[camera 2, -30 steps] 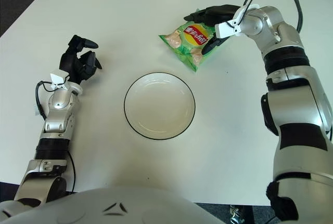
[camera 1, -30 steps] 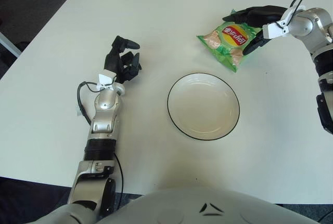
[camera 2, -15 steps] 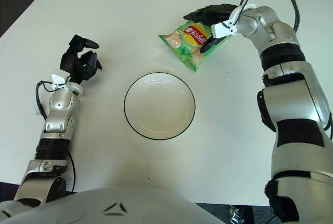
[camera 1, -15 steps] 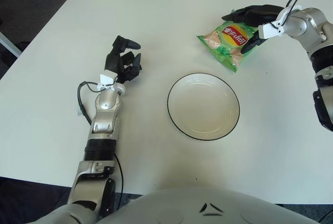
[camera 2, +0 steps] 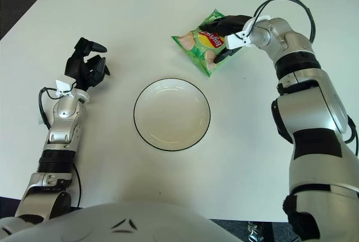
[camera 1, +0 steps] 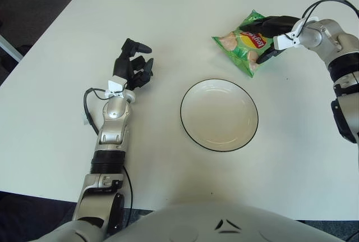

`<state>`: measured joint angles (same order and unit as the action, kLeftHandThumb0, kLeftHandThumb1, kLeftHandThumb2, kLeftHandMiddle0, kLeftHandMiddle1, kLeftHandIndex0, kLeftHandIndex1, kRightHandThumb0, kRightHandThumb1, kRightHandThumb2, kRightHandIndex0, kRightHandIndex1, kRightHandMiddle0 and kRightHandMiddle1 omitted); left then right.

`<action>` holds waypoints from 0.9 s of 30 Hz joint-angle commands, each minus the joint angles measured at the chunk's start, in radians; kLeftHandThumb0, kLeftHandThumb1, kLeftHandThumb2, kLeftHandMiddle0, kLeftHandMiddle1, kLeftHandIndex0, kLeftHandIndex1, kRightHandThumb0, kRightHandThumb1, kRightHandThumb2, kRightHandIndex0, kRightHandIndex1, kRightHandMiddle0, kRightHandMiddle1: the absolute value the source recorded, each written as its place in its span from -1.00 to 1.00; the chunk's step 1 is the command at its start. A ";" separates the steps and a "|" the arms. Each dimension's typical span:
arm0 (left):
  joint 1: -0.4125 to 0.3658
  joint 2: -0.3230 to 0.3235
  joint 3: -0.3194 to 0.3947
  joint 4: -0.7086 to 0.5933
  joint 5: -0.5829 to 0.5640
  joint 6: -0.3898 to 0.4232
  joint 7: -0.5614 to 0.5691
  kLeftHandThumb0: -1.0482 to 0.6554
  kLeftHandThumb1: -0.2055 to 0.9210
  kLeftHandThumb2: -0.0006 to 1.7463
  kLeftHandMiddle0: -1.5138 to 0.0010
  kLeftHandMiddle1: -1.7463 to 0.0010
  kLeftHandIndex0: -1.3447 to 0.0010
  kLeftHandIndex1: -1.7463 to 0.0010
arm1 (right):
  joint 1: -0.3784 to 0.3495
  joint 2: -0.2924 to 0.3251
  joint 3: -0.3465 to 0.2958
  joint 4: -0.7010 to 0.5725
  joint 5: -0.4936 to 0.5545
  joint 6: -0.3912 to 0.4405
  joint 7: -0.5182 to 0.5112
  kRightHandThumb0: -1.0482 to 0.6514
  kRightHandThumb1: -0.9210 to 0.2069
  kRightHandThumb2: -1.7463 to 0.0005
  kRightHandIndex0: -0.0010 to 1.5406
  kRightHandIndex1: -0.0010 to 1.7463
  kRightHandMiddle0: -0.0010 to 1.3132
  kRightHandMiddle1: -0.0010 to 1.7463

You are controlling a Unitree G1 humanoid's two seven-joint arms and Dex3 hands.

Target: Put the snack into the plate.

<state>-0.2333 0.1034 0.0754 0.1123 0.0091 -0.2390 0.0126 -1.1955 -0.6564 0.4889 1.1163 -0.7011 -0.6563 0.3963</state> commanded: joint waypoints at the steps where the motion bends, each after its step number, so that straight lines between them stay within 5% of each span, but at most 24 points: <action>1: 0.122 -0.043 -0.018 0.062 0.003 -0.011 0.010 -0.18 0.95 -0.50 -0.23 -1.00 0.49 -0.86 | 0.029 0.020 0.011 0.028 0.005 0.025 0.045 -0.81 -1.00 0.95 -1.00 -1.00 -0.92 -0.99; 22: 0.128 -0.040 -0.021 0.056 0.003 -0.016 0.012 -0.18 1.00 -0.57 -0.21 -1.00 0.48 -0.83 | 0.113 0.050 0.057 0.095 -0.019 0.107 -0.054 -0.75 -0.97 0.99 -1.00 -1.00 -0.87 -0.97; 27: 0.127 -0.040 -0.021 0.059 0.002 -0.019 0.012 -0.18 1.00 -0.57 -0.21 -1.00 0.47 -0.83 | 0.159 0.066 0.073 0.112 -0.045 0.124 -0.208 -0.57 -0.89 1.00 -0.85 -0.98 -0.65 -0.92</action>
<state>-0.2257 0.1038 0.0678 0.1019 0.0094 -0.2464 0.0152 -1.1473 -0.6136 0.5137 1.1753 -0.6893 -0.5614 0.2373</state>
